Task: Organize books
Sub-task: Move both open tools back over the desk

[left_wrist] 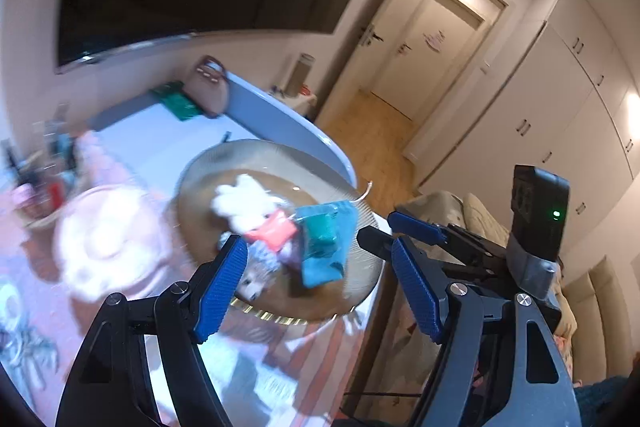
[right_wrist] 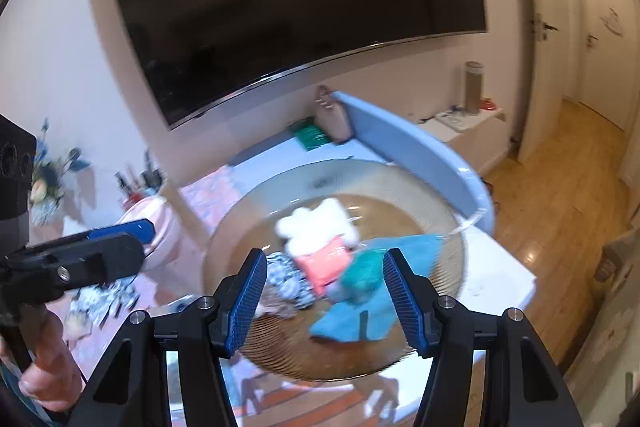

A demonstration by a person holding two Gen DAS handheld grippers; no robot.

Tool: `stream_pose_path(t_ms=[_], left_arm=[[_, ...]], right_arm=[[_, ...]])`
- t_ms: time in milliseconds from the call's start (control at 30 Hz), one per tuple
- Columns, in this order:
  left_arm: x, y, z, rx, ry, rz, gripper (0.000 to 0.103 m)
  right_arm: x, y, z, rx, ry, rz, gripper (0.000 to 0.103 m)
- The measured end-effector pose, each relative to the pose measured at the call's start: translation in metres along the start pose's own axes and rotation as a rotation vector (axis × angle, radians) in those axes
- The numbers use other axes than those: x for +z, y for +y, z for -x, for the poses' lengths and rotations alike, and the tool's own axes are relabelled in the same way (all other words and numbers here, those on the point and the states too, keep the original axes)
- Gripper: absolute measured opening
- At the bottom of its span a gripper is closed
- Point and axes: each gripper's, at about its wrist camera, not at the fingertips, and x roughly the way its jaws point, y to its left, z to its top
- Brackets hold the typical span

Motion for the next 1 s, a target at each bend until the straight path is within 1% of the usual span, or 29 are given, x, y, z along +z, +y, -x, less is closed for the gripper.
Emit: stream_pose_path(t_ms=[167, 233, 267, 367, 400, 433, 467, 500, 533, 567, 600, 700, 833, 900, 1000], left_arm=[[-0.031, 0.012, 0.068, 0.103, -0.074, 0.001, 0.073], [-0.047, 0.021, 0.105, 0.170, -0.110, 0.018, 0.073], [-0.053, 0.025, 0.123, 0.205, -0.129, 0.028, 0.073], [-0.073, 0.039, 0.188, 0.336, -0.210, 0.074, 0.073], [-0.083, 0.045, 0.216, 0.396, -0.251, 0.093, 0.078], [-0.088, 0.048, 0.234, 0.448, -0.274, 0.108, 0.082], [-0.096, 0.053, 0.255, 0.525, -0.302, 0.129, 0.090], [-0.102, 0.056, 0.267, 0.575, -0.317, 0.141, 0.091], [-0.111, 0.061, 0.282, 0.638, -0.332, 0.153, 0.091], [-0.121, 0.068, 0.297, 0.684, -0.343, 0.162, 0.091], [-0.127, 0.073, 0.304, 0.700, -0.348, 0.169, 0.091], [-0.154, 0.101, 0.322, 0.737, -0.354, 0.238, 0.091], [-0.184, 0.140, 0.320, 0.776, -0.326, 0.305, 0.091], [-0.199, 0.158, 0.317, 0.782, -0.313, 0.326, 0.091], [-0.221, 0.188, 0.311, 0.803, -0.266, 0.344, 0.091]], right_arm=[[-0.005, 0.043, 0.003, 0.055, 0.012, 0.111, 0.059], [-0.009, 0.064, 0.006, 0.091, 0.018, 0.146, 0.059], [-0.011, 0.076, 0.007, 0.129, 0.028, 0.160, 0.059], [-0.021, 0.111, 0.007, 0.235, 0.058, 0.198, 0.059], [-0.024, 0.128, 0.006, 0.280, 0.075, 0.214, 0.059], [-0.028, 0.142, 0.006, 0.315, 0.088, 0.228, 0.059], [-0.032, 0.155, 0.005, 0.348, 0.101, 0.241, 0.059], [-0.036, 0.173, 0.004, 0.388, 0.118, 0.259, 0.059], [-0.040, 0.187, 0.003, 0.412, 0.129, 0.274, 0.059], [-0.043, 0.199, 0.001, 0.430, 0.140, 0.288, 0.059], [-0.048, 0.213, 0.000, 0.443, 0.149, 0.304, 0.059], [-0.063, 0.253, -0.005, 0.462, 0.176, 0.356, 0.059], [-0.081, 0.297, -0.019, 0.501, 0.237, 0.398, 0.059], [-0.087, 0.315, -0.026, 0.513, 0.264, 0.419, 0.059], [-0.096, 0.341, -0.035, 0.534, 0.290, 0.472, 0.059]])
